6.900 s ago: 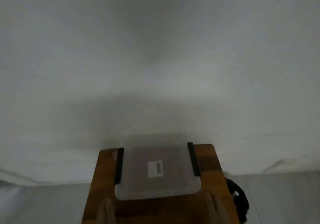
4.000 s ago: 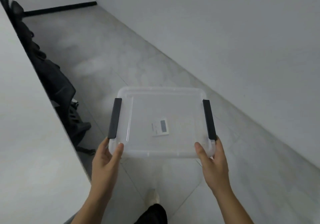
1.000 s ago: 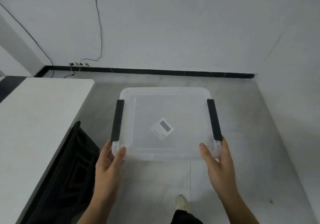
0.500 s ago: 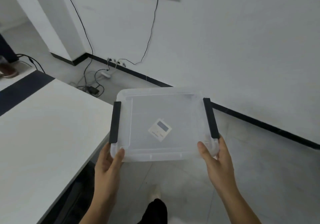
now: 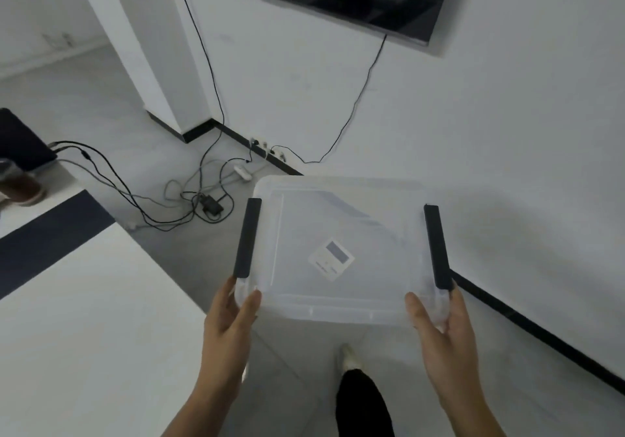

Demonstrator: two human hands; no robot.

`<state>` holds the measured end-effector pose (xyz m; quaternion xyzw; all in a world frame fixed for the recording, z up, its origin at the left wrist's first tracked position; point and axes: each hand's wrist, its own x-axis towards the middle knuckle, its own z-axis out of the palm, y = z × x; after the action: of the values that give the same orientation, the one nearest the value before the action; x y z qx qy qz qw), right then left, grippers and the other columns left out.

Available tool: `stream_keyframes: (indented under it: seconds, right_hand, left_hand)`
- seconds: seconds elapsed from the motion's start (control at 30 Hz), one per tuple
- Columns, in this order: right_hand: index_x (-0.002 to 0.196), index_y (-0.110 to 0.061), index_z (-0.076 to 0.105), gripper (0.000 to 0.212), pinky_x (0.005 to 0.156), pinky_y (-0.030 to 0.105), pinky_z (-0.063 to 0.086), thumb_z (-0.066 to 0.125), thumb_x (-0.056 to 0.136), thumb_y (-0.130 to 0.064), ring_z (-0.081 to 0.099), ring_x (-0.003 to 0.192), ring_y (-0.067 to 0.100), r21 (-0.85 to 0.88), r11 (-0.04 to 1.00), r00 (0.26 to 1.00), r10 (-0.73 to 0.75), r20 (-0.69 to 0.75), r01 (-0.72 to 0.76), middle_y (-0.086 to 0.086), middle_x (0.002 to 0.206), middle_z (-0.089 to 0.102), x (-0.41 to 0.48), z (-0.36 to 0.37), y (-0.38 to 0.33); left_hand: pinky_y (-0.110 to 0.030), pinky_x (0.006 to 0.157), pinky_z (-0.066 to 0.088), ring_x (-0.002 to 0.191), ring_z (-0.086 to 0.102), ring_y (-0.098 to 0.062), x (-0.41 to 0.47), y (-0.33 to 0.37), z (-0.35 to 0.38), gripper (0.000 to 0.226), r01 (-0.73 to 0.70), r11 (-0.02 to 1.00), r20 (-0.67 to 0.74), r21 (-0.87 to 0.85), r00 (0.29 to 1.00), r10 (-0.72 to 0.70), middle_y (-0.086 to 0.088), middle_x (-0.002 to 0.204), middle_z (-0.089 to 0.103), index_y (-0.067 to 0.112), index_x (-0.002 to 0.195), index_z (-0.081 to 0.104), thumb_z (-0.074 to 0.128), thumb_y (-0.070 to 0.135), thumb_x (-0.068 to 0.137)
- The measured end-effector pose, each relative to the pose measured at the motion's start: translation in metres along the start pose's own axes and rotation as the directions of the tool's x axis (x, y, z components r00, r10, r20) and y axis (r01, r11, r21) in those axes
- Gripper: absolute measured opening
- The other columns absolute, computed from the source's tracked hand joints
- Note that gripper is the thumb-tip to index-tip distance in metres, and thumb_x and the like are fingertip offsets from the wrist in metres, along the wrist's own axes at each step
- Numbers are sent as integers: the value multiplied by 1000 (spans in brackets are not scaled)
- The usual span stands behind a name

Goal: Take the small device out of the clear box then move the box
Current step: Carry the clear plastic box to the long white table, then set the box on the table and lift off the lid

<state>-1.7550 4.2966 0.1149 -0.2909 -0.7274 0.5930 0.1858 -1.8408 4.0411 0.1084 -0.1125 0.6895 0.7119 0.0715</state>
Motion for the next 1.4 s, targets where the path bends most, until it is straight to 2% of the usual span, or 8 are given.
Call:
stream_keyframes:
  seconds: [0.2,0.33,0.5,0.67,0.73,0.9,1.2,1.4]
  right_hand:
    - [132,-39,45,49,72,-6,38,68,91,-25,52,92,-32,-22,998,946,-45,320,55,-40,108,59,165,116,-25]
    - [138,-36,48,52,81,-1,40,68,91,-27,51,104,-27,-43,987,831,-109,545,158,-38,123,58,233,208,-66]
    - [148,-30,42,65,78,-5,38,68,89,-36,49,107,-27,-49,966,624,-125,771,254,-19,138,56,263,338,-89]
    - [147,-30,42,64,82,-1,39,68,89,-37,54,108,-21,-21,948,431,-124,894,317,-22,135,56,256,482,-92]
    - [145,-31,42,62,84,1,42,68,89,-35,55,104,-23,-6,941,350,-120,929,339,-25,130,57,250,535,-100]
    - [150,-31,37,85,111,41,42,71,79,-62,49,134,10,-42,918,150,-19,989,394,-11,146,52,233,639,-114]
    - [148,-31,40,73,101,38,50,72,85,-49,60,123,12,33,891,-268,101,958,452,-8,135,62,153,811,-110]
    - [146,-28,39,73,102,21,43,74,83,-44,54,119,-5,47,834,-469,262,843,550,-19,132,58,101,924,-98]
  left_hand:
    - [-54,103,50,115,68,-23,117,22,9,54,42,997,-311,-71,949,-62,2,122,74,29,131,63,72,43,79]
    - [-46,99,52,115,69,-20,159,42,-15,54,25,987,-508,-160,855,-104,1,124,73,29,135,60,72,39,83]
    - [-35,92,51,108,71,-12,197,46,-65,41,-54,957,-718,-285,674,-176,6,119,75,26,137,58,60,16,97]
    - [-35,92,49,116,63,-20,250,24,-136,46,-120,926,-840,-358,475,-263,-1,132,65,17,144,51,54,8,99]
    - [-38,95,50,115,62,-23,268,22,-163,45,-142,912,-863,-385,406,-301,-5,134,64,15,143,52,55,7,98]
    - [-47,96,51,120,59,-32,285,26,-210,53,-178,879,-888,-442,223,-402,-7,132,62,19,135,56,58,23,82]
    - [-57,102,49,115,61,-32,301,11,-287,61,-238,808,-804,-539,-141,-578,-13,126,62,13,132,50,55,22,72]
    - [-58,100,50,113,61,-32,330,-1,-336,56,-260,710,-654,-654,-278,-704,-7,122,58,22,125,46,60,30,71]
